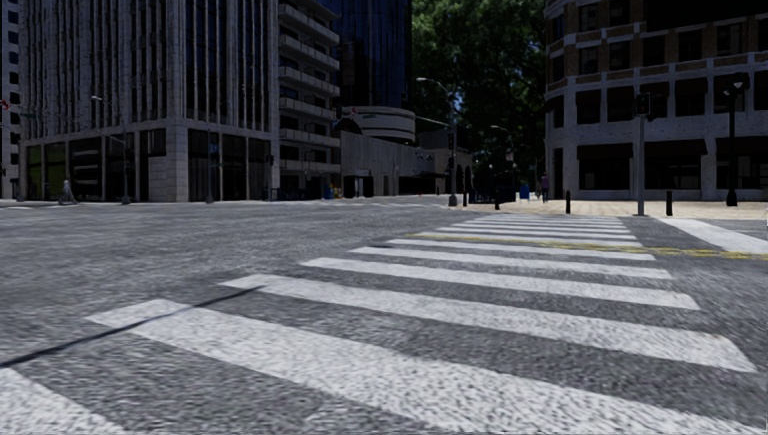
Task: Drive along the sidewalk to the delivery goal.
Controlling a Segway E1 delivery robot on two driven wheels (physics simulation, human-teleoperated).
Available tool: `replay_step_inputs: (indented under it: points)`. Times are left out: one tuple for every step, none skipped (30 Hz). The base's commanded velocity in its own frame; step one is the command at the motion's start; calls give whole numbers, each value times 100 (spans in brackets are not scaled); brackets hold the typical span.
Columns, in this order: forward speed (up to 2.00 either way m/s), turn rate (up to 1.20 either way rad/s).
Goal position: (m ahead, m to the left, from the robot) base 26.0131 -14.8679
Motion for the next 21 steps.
replay_step_inputs:
  points:
    - [200,-41]
    - [200,-41]
    - [200,-41]
    - [200,-41]
    - [200,-41]
    - [200,-41]
    - [200,-41]
    - [200,-41]
    - [200,-41]
    - [200,-41]
    - [200,-41]
    - [200,-41]
    - [200,-41]
    - [200,-41]
    - [200,-41]
    - [200,-41]
    - [200,-41]
    - [200,-41]
    - [200,-41]
    - [200,-40]
    - [200,-40]
